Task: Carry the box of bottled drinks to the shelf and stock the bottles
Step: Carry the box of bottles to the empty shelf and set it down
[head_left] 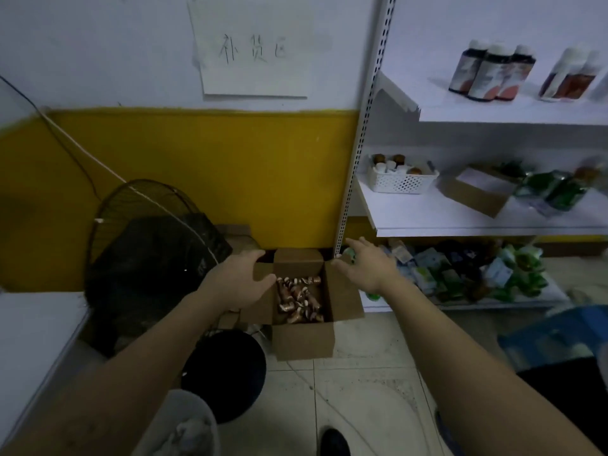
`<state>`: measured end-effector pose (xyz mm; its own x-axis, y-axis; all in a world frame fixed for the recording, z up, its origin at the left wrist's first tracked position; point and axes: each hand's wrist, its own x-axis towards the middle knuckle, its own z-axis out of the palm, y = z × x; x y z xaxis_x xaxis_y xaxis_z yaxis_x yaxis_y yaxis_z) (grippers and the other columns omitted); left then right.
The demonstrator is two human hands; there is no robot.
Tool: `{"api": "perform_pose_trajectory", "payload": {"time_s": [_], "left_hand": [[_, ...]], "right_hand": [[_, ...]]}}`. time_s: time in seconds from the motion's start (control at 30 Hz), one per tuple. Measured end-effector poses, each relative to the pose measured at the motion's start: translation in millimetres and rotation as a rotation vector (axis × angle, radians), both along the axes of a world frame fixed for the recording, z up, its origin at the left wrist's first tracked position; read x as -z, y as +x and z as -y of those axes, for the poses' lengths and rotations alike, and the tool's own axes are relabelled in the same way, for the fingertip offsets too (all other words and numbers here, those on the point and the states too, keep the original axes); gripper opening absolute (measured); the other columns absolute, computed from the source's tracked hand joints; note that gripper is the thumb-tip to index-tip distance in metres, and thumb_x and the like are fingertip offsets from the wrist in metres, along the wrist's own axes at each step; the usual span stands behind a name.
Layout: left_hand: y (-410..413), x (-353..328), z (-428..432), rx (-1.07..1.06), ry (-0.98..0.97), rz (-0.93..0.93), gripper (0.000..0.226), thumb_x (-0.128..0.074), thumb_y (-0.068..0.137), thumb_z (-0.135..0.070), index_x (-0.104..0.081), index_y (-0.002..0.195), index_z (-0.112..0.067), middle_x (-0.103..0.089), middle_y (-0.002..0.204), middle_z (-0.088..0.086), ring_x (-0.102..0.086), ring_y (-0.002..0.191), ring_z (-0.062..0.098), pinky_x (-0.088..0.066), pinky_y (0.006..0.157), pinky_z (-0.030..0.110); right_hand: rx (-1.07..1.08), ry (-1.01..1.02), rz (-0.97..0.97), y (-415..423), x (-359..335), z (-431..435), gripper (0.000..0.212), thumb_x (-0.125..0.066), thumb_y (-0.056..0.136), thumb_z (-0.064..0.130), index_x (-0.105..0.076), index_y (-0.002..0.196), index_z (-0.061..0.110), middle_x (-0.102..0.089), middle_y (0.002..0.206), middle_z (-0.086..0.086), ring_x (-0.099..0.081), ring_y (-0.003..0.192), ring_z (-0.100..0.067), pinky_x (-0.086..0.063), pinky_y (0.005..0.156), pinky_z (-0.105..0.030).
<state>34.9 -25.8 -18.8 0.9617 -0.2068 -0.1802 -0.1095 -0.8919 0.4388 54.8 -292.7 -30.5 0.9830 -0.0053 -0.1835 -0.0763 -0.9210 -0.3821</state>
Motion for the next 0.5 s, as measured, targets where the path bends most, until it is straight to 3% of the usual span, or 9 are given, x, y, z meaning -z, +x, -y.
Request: {"api": "perform_pose_trajectory", "payload": {"time_s": [0.1,0.17,0.23,0.37,0.5], "left_hand": [[31.4,18.2,20.3,-0.079,-0.063,-0.083,0.059,-0.055,0.088,-0.051,-0.043,0.139,-0.022,-0.054,0.134,0.003,-0.055,0.109,0.013,-0.049,0.083,0.025],[51.3,34.5,26.9,-0.141,-0.051,-0.120,0.060,-0.054,0.089,-0.050,-0.042,0.140,-0.022,-0.052,0.138,0.002,-0.053,0.114,0.013,-0.041,0.082,0.018],[69.2,54.0,27.2,-0.240,-0.024,-0.206,0.070,-0.053,0.088,-0.053,-0.032,0.146,-0.020,-0.044,0.145,0.003,-0.048,0.124,0.021,-0.038,0.087,0.025],[90.9,84.3,28.3,-0.333,-0.103,-0.317,0.055,-0.056,0.090,-0.046,-0.045,0.136,-0.017,-0.054,0.134,0.003,-0.053,0.107,0.015,-0.044,0.086,0.028],[128.3,123.9,24.0,-0.395,-0.121,-0.459,0.061,-0.055,0.091,-0.045,-0.040,0.142,-0.017,-0.048,0.141,0.003,-0.050,0.122,0.023,-0.045,0.099,0.038]], "right_hand": [[-0.041,0.099,-0.074,35.0,22.5,18.2,0.070,-0.049,0.089,0.059,-0.034,0.146,0.023,-0.032,0.154,-0.010,-0.031,0.140,-0.030,-0.031,0.107,-0.044],[-0.077,0.128,-0.080,56.5,42.1,34.2,0.062,-0.052,0.089,0.054,-0.042,0.141,0.020,-0.044,0.145,-0.012,-0.043,0.130,-0.032,-0.038,0.101,-0.041],[-0.052,0.131,-0.132,77.6,62.5,49.2,0.063,-0.052,0.089,0.054,-0.044,0.139,0.016,-0.048,0.141,-0.013,-0.048,0.124,-0.032,-0.043,0.100,-0.042],[0.031,0.184,-0.248,106.1,92.1,65.2,0.059,-0.052,0.091,0.050,-0.046,0.138,0.015,-0.052,0.138,-0.012,-0.050,0.123,-0.031,-0.045,0.099,-0.042],[0.070,0.174,-0.377,146.8,122.6,62.9,0.049,-0.052,0.091,0.047,-0.053,0.129,0.014,-0.060,0.127,-0.012,-0.058,0.111,-0.030,-0.049,0.093,-0.041]]}}
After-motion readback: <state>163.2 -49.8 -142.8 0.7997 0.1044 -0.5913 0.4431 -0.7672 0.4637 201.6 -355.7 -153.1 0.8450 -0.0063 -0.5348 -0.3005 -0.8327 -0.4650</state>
